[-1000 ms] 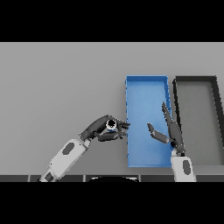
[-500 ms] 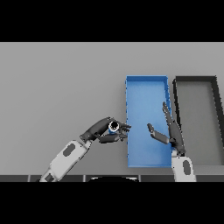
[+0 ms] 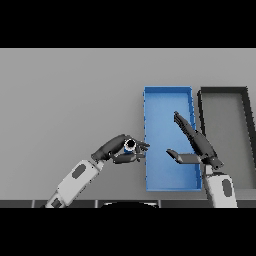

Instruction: Pick up the blue pipe and place it into the blue bin.

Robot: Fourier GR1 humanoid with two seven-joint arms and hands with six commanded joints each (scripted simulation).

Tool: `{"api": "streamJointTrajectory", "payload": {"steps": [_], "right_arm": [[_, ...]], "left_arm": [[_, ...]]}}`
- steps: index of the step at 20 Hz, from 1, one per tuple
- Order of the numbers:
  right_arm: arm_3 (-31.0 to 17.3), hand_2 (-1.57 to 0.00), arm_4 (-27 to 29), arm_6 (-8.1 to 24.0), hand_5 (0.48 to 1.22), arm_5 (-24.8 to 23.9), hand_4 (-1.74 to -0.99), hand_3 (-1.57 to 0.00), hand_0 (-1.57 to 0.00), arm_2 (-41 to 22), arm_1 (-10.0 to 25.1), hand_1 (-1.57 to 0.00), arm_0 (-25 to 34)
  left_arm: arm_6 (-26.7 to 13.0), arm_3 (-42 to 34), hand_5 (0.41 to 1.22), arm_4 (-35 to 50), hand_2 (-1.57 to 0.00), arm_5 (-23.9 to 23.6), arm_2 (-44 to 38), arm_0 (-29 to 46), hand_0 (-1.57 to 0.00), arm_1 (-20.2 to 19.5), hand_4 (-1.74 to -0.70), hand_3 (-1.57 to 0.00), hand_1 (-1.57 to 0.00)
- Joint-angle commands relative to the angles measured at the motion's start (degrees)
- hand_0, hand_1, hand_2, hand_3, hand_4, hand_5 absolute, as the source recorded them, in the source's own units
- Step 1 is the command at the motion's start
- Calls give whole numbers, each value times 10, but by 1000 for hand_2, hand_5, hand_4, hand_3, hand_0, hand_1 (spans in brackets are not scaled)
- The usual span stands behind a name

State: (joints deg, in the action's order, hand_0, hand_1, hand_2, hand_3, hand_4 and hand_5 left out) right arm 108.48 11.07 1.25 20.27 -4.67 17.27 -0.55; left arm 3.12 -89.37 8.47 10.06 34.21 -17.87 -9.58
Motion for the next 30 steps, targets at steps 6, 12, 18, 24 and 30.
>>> {"api": "streamJointTrajectory", "payload": {"steps": [6,12,18,24,30], "right_arm": [[66,1,49,100,520,48,-1301,1,1,-62,35,1,89],[59,1,64,141,532,89,-1304,1,1,-107,40,1,185],[8,1,64,176,532,109,-1241,1,1,-151,-4,1,255],[-56,-23,53,194,511,117,-1225,1,1,-163,-43,-1,310],[-103,-500,53,200,538,148,-1390,-375,-478,-176,-68,-500,352]], "left_arm": [[-12,7,1221,0,-1571,-3,-7,-6,-1571,2,-1732,-1438,-1571],[-16,8,1221,-1,-1571,0,-7,-12,-1571,7,-1732,-1437,-1571],[7,23,1221,10,-1571,22,-14,-15,-1571,7,-1732,-1494,-1571],[3,21,1221,19,-1571,38,-15,-14,-1571,0,-1727,-1501,-1571],[-21,22,1221,-37,-875,29,-1,-38,-993,-13,-1587,-736,-895]]}}
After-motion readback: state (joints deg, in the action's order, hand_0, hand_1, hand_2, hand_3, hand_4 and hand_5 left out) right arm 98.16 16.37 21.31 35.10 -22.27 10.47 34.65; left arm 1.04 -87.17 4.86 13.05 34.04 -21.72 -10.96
